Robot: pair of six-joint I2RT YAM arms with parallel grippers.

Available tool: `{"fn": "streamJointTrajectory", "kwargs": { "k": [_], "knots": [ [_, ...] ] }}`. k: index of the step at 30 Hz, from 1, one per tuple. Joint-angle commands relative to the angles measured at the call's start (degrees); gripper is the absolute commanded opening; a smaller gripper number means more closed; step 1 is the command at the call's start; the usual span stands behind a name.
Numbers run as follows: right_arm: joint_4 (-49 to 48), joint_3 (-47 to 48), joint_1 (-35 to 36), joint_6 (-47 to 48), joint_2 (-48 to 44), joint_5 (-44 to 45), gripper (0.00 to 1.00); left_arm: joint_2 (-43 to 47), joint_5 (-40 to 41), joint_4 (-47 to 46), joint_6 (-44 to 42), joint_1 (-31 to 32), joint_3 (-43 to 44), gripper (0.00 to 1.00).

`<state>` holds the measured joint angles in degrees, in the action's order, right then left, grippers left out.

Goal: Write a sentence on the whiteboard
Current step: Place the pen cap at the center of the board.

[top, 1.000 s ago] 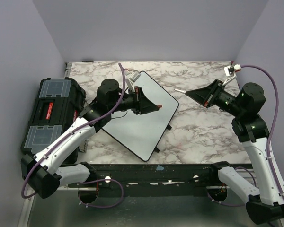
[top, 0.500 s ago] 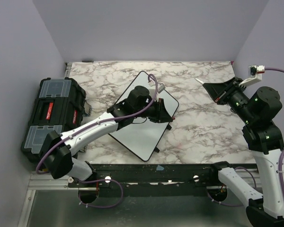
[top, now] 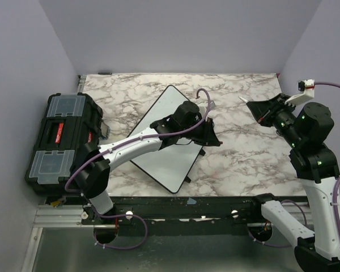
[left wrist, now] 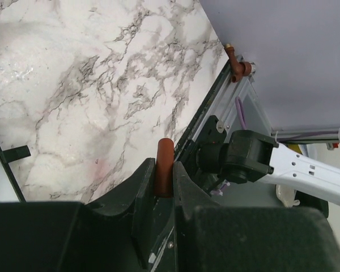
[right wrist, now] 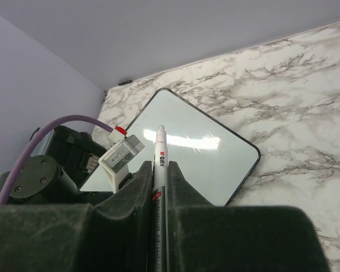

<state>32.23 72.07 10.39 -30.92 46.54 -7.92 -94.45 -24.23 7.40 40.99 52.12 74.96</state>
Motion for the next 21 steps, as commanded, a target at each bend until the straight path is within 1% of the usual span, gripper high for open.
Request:
{"fn": "streamJointTrajectory", "kwargs": {
  "k": [1, 5, 10, 14, 19, 21],
  "knots": [
    [-0.9, 0.0, -0.1, 2.0, -0.2, -2.6, 0.01, -3.5, 0.2, -0.1, -0.2, 0.8, 4.0, 0.00],
    [-1.8, -2.2, -0.1, 1.7, -2.1, -0.4, 0.01, -6.5, 1.0, 0.9, -0.9, 1.4, 6.0, 0.00],
    [0.0, -3.3, -0.1, 1.5, -3.0, 1.8, 0.01, -11.1, 5.4, 3.3, -2.4, 2.8, 8.2, 0.00],
    [0.2, -4.3, -0.1, -0.2, -3.4, 0.9, 0.01, -17.2, 8.1, 5.9, -4.0, 3.8, 13.2, 0.00],
    [-0.5, -4.8, -0.2, -1.2, -4.5, -2.8, 0.01, -24.5, 12.9, 10.1, -6.8, 5.3, 19.8, 0.00],
    [-0.6, -5.4, -0.1, -1.9, -5.3, -3.4, 0.01, -26.3, 14.1, 10.5, -7.2, 5.5, 21.1, 0.00]
  ]
}}
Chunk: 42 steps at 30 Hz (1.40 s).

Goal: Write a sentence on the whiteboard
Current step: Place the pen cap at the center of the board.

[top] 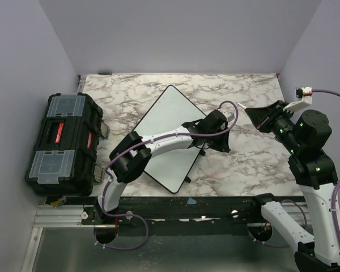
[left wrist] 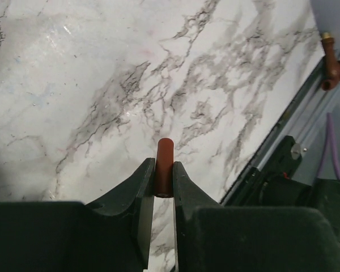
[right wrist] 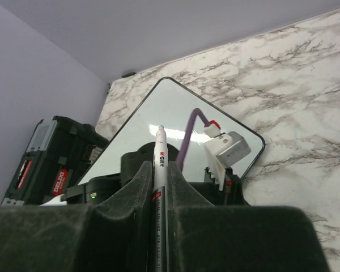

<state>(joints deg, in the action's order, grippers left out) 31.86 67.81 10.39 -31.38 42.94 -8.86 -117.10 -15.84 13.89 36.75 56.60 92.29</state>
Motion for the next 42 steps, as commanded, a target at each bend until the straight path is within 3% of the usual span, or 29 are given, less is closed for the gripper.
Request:
{"fn": "streamJointTrajectory", "kwargs": {
  "k": [1, 8, 13, 24, 36, 42],
  "knots": [
    [-0.3, -1.6, -0.1, -2.2, -2.2, -2.4, 0.01, -4.4, 5.9, 4.0, -3.0, 1.1, 4.1, 0.00],
    [-2.3, -6.3, -0.1, -4.6, -5.7, -4.8, 0.01, -7.9, 8.0, 4.0, -3.8, 1.5, 5.6, 0.00],
    [-3.9, -8.0, -0.2, -6.1, -6.6, -5.5, 0.01, -9.6, 9.8, 5.1, -4.9, 1.7, 7.4, 0.10],
    [-2.4, -7.2, -0.1, -5.2, -6.1, -4.3, 0.01, -12.2, 8.8, 4.5, -6.2, 1.7, 9.5, 0.16],
    [-1.4, -6.9, -0.1, -4.5, -5.7, -4.7, 0.01, -11.6, 6.5, 2.7, -6.8, 1.7, 8.8, 0.52],
    [-0.8, -6.1, -0.1, -3.6, -5.6, -4.7, 0.01, -6.2, 4.9, 1.2, -8.0, 1.8, 5.2, 0.61]
  ]
}}
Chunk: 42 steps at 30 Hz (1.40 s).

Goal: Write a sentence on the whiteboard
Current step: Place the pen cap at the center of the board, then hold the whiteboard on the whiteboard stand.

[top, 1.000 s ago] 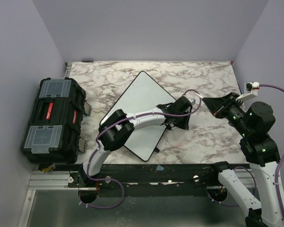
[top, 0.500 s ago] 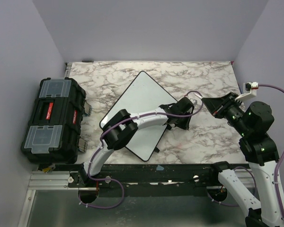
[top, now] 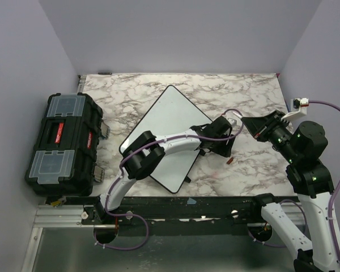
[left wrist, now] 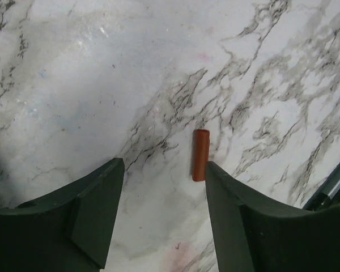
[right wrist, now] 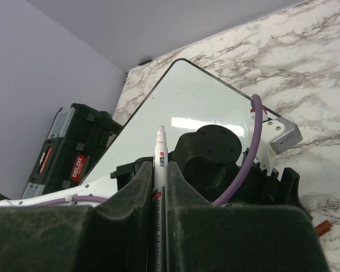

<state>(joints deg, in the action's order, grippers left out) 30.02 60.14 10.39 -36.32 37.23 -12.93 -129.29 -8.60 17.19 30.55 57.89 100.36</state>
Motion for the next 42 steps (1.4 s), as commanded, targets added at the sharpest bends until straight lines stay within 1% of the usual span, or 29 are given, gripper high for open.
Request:
{"fn": "streamJointTrajectory", "kwargs": {
  "k": [1, 6, 9, 12, 16, 20, 27, 30, 33, 37, 42],
  "knots": [
    [1.0, 1.9, -0.1, 1.5, 0.1, -0.6, 0.01, 7.3, -2.9, -2.5, -2.5, 0.6, -3.8, 0.62],
    [1.1, 4.5, -0.1, 2.4, -0.5, -0.7, 0.01, 14.8, -4.8, -4.3, -5.1, 0.6, -10.9, 0.65],
    [1.2, 6.1, -0.1, 2.9, 0.0, -1.7, 0.01, 19.1, -4.0, -2.4, -6.7, 0.5, -13.9, 0.65],
    [2.6, 8.2, -0.2, 3.7, 1.7, -2.7, 0.01, 24.7, -3.0, -2.0, -8.4, 0.6, -18.6, 0.65],
    [4.1, 10.0, -0.1, 4.8, 3.2, -2.5, 0.01, 32.8, -1.7, 1.1, -10.9, 0.2, -23.4, 0.66],
    [5.6, 11.7, -0.2, 5.5, 5.1, -2.0, 0.01, 40.2, -1.7, 3.2, -12.4, -2.0, -27.9, 0.65],
    [2.2, 11.4, -0.1, 4.3, 5.0, -2.7, 0.01, 49.2, -2.4, 6.3, -14.2, -9.4, -33.8, 0.65],
    [0.8, 10.8, -0.1, 4.6, 5.0, -5.7, 0.01, 54.1, -6.3, 7.4, -14.0, -15.9, -35.4, 0.66],
    [-1.9, 9.0, -0.1, 4.9, 4.8, -10.9, 0.01, 57.5, -8.8, 10.2, -15.2, -23.1, -34.9, 0.72],
    [-4.4, 6.8, -0.2, 3.8, 4.6, -14.5, 0.01, 58.9, -9.6, 13.4, -16.8, -30.8, -33.3, 0.73],
    [-4.4, 6.0, -0.1, 4.1, 4.5, -15.0, 0.01, 56.8, -11.9, 16.9, -18.0, -38.4, -30.3, 0.73]
  ]
}}
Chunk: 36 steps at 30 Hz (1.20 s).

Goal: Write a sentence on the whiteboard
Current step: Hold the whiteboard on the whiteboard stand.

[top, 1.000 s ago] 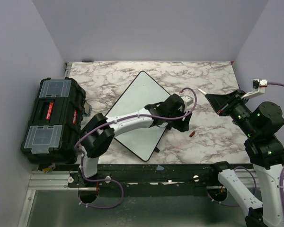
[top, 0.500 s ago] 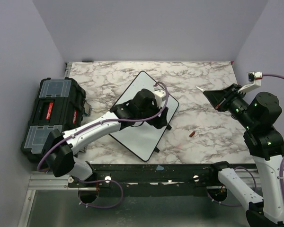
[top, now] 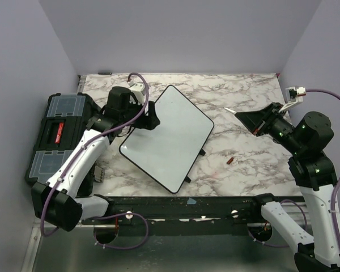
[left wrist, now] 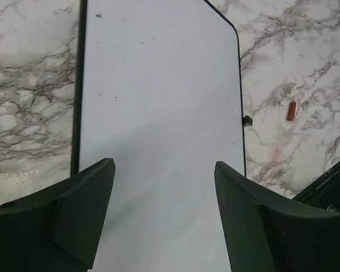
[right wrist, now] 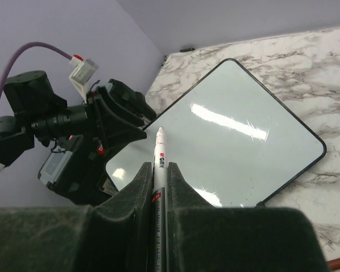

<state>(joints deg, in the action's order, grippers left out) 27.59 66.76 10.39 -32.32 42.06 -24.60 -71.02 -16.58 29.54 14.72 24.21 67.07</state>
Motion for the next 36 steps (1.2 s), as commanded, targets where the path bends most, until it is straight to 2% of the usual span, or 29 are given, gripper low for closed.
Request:
{"fn": "streamJointTrajectory", "kwargs": {
  "k": [1, 11, 22, 26, 30, 36],
  "knots": [
    [-1.9, -0.7, -0.1, 0.2, -0.4, -3.4, 0.01, -2.1, -4.9, 4.6, -2.3, -5.9, 3.4, 0.72],
    [-1.2, -1.7, -0.2, 0.0, -0.8, -5.1, 0.01, -10.9, -11.5, 3.5, -3.1, -12.9, 5.0, 0.66],
    [-3.3, -4.6, -0.1, 0.0, 1.3, -11.7, 0.01, -10.7, -16.2, 2.1, -3.4, -13.1, 0.5, 0.50],
    [-3.8, -5.1, -0.1, -0.1, 1.8, -12.5, 0.01, -10.8, -15.7, 2.4, -3.7, -13.1, -0.3, 0.47],
    [-3.9, -5.5, -0.1, 0.0, 1.6, -13.2, 0.01, -11.6, -16.8, 2.2, -4.1, -13.0, -0.2, 0.36],
    [-2.9, -6.4, -0.1, 1.6, 1.0, -14.5, 0.01, -12.2, -18.9, 1.8, -6.0, -10.0, 0.1, 0.32]
  ]
}}
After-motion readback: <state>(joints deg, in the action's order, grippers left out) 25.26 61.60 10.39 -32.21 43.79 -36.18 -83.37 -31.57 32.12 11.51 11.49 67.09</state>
